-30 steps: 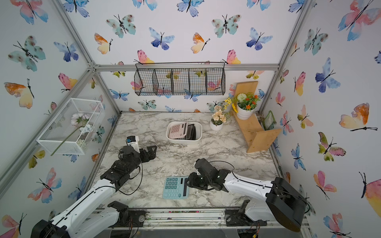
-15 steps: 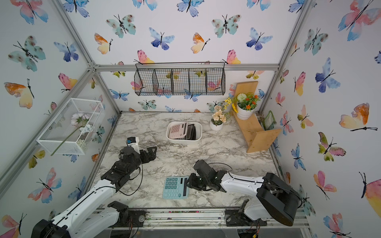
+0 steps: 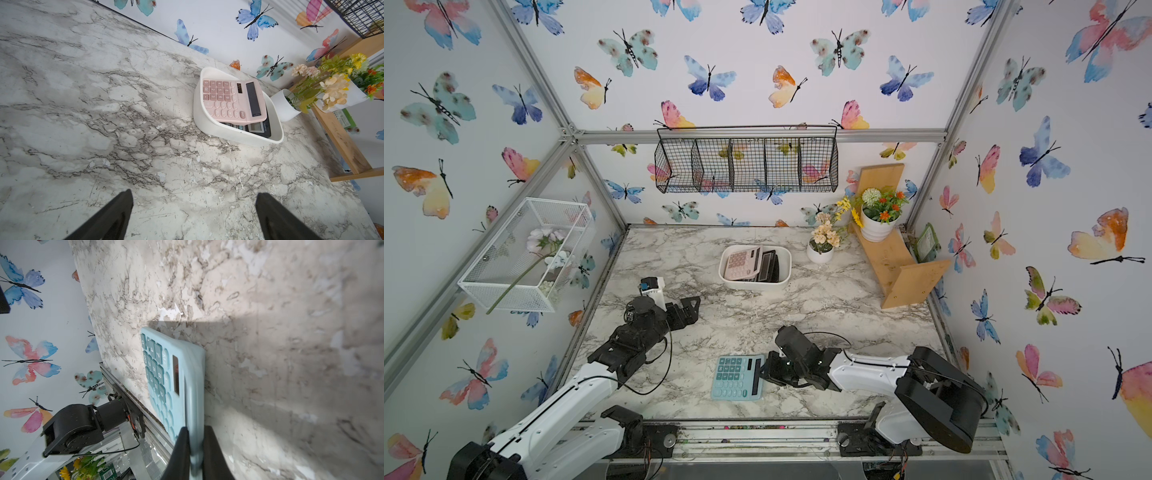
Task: Put the calculator in the storage box
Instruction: Pick up the calculator at the center of the board, then place the calculator in the storage box.
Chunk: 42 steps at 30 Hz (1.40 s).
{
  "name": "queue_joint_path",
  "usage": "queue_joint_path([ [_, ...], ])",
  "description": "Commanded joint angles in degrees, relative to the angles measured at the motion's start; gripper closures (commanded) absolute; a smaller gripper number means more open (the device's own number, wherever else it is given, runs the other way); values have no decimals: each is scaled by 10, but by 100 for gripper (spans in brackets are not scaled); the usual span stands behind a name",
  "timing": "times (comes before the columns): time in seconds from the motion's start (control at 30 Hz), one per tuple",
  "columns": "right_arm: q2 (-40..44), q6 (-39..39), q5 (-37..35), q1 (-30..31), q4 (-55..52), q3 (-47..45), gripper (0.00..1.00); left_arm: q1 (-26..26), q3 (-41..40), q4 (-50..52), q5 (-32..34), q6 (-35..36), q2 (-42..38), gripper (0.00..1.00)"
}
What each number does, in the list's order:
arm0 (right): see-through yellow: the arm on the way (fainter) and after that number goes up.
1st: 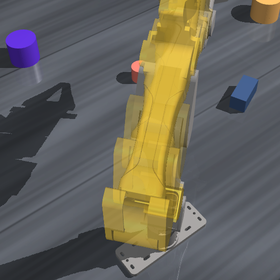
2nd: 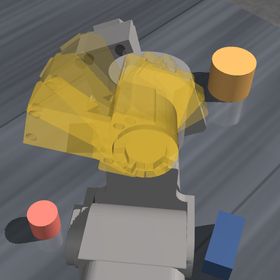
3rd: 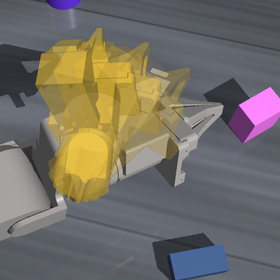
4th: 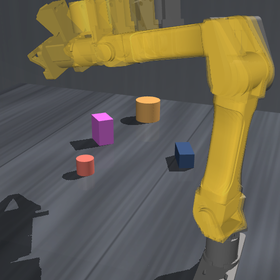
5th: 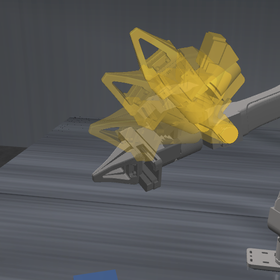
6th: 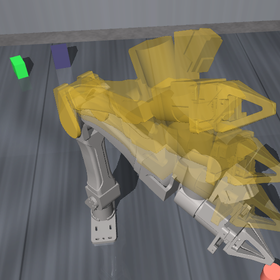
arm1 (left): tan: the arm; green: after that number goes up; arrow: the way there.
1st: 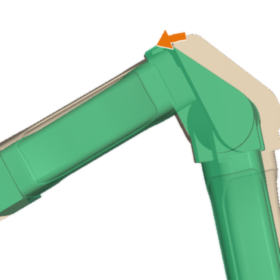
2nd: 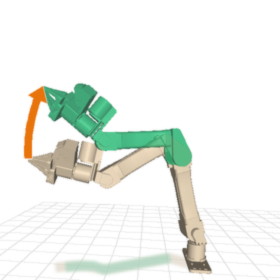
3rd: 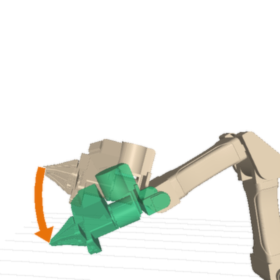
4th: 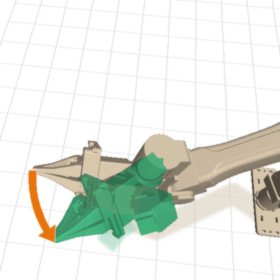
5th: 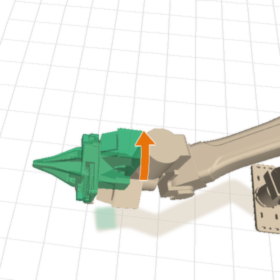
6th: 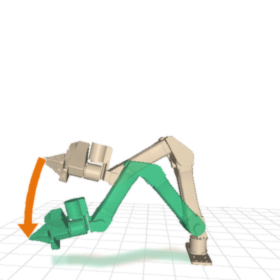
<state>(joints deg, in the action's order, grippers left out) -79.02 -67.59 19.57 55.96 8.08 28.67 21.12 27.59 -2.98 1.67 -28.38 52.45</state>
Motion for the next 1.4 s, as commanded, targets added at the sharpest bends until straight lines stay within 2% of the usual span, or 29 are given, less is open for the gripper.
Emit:
queue_joint_path([
  [0.0,21,2,0,3,-12,3,95,1,-5,-11,-13,-1,-3,2],
  [0.27,96,66,-52,-26,-154,93,98,0,3,-5,-12,2,-6,2],
  [0.47,73,176,-59,-112,-264,239,98,1,10,0,-11,4,-8,2],
  [0.7,-86,294,-63,-207,-336,494,98,0,19,7,-7,9,-9,2],
  [1.0,-362,357,-42,-236,-439,826,98,0,12,7,-12,2,-15,2],
  [1.17,-453,360,-53,-237,-476,930,98,0,10,6,-8,3,-18,2],
  [1.37,-502,354,-56,-241,-490,981,98,0,5,-3,-14,1,-15,2],
])
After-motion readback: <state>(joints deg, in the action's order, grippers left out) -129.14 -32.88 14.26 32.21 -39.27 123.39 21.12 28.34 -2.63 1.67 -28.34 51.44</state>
